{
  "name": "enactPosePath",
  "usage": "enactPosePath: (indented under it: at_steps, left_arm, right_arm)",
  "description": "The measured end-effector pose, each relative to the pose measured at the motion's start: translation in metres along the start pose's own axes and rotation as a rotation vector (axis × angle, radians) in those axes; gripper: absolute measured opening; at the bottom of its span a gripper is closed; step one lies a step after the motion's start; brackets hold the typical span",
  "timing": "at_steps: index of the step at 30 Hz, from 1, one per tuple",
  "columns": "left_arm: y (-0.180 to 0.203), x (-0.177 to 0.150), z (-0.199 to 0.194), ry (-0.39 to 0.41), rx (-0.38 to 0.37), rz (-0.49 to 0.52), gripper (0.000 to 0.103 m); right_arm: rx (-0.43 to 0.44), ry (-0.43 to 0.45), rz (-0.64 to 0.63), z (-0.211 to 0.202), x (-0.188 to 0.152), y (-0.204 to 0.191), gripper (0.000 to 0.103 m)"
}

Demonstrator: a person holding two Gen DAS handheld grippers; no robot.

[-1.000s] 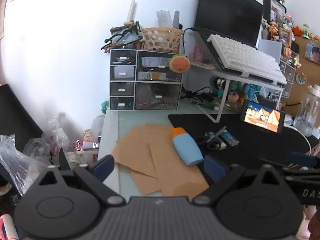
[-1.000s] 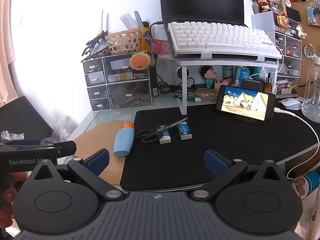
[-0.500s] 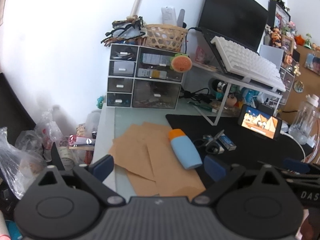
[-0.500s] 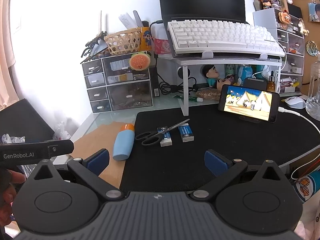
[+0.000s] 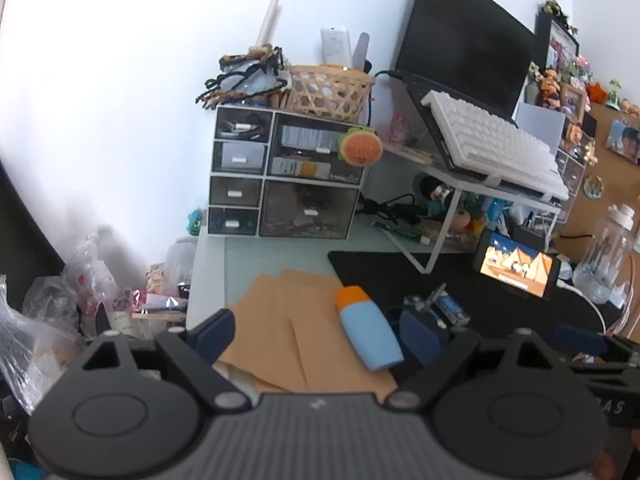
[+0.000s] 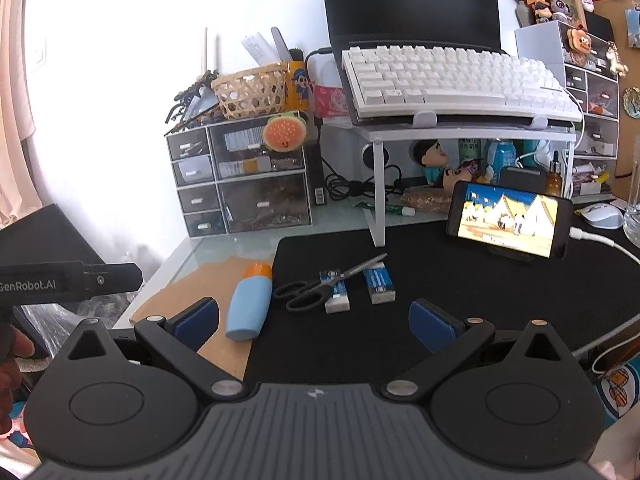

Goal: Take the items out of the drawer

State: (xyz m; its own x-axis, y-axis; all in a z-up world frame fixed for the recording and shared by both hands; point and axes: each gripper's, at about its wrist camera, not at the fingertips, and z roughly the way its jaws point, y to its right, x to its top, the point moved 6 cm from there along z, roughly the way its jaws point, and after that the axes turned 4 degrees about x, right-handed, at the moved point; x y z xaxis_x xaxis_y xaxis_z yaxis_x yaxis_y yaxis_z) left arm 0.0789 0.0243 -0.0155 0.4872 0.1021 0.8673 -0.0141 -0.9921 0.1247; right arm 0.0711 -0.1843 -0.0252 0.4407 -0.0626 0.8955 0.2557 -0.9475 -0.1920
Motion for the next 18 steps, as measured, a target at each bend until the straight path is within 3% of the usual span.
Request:
enactPosePath:
  at_steps: [18]
  left_arm:
    - [-0.005, 0.01, 0.014, -0.031, 0.078, -0.004, 0.081]
  right_arm:
    - [0.043, 0.006, 0.0, 0.024, 0.018, 0.011, 0.103]
